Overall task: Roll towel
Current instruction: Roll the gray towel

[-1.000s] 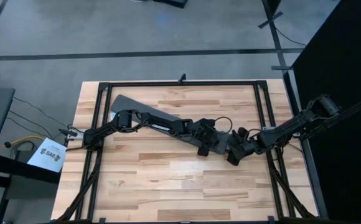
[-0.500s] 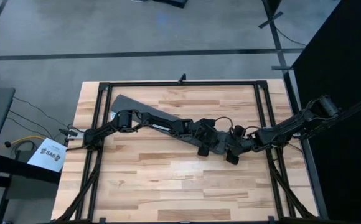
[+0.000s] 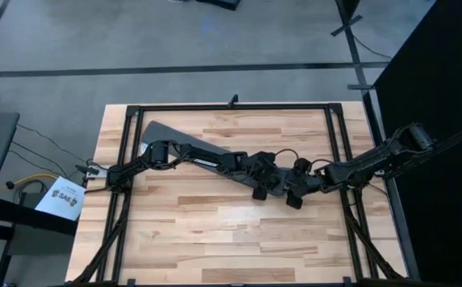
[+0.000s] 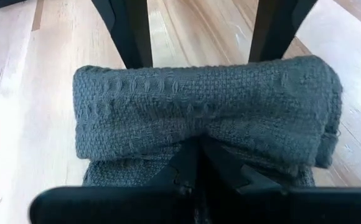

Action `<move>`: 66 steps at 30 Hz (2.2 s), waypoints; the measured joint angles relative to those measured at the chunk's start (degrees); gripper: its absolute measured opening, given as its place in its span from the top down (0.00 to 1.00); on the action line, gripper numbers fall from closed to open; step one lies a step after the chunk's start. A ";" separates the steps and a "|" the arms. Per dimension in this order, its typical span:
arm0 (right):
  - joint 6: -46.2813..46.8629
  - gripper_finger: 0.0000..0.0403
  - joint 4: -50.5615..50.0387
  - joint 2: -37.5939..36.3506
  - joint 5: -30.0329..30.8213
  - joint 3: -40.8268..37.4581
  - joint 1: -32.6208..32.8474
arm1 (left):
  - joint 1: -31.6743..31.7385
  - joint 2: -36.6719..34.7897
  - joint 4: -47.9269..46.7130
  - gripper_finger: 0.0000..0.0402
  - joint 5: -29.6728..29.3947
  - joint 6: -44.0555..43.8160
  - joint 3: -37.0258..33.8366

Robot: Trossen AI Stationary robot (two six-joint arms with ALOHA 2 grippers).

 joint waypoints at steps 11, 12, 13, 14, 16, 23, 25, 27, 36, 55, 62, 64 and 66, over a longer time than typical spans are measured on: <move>0.12 0.37 0.54 -0.04 0.19 0.08 0.00 | -0.33 -2.37 -2.17 0.99 -2.27 1.83 0.03; 0.12 0.37 0.52 -0.04 0.19 0.08 0.00 | -0.33 -2.50 -2.10 0.99 -2.33 2.05 0.04; 0.12 0.37 0.53 -0.04 0.19 0.08 0.00 | -0.33 -2.62 -2.04 0.99 -2.41 2.25 0.05; 0.12 0.37 0.54 -0.04 0.19 0.08 0.00 | -0.33 -2.68 -2.03 0.99 -2.67 2.51 0.05; 0.14 0.37 0.49 -0.07 0.19 0.08 0.00 | -0.33 -2.77 -2.03 0.99 -3.68 2.81 0.06; 0.12 0.37 0.21 -0.07 0.19 0.10 0.02 | -0.24 -5.80 -9.13 0.99 -7.01 4.64 0.17; 0.13 0.37 0.19 -0.07 0.17 0.10 0.02 | -0.24 -7.27 -12.28 0.99 -8.13 4.73 0.17; 0.12 0.37 0.23 -0.07 0.16 0.12 0.02 | -0.24 -8.92 -16.10 0.99 -8.96 4.71 0.17; 0.12 0.37 0.10 -0.07 0.14 0.12 0.02 | -3.78 -11.65 -16.07 0.99 -5.92 3.21 0.28; 0.12 0.37 0.45 -0.09 0.05 0.12 0.02 | -3.40 -10.68 14.74 0.99 -5.70 -2.70 -15.63; 0.14 0.37 0.47 -0.08 0.03 0.12 0.02 | -3.52 -10.72 17.77 0.99 -4.39 -4.41 -15.81; 0.16 0.37 0.47 -0.08 0.03 0.12 0.02 | -3.60 -10.72 17.25 0.99 -4.24 -4.58 -15.86; 0.16 0.37 0.47 -0.09 0.03 0.12 0.02 | -3.60 -10.70 17.47 0.99 -2.57 -5.24 -15.89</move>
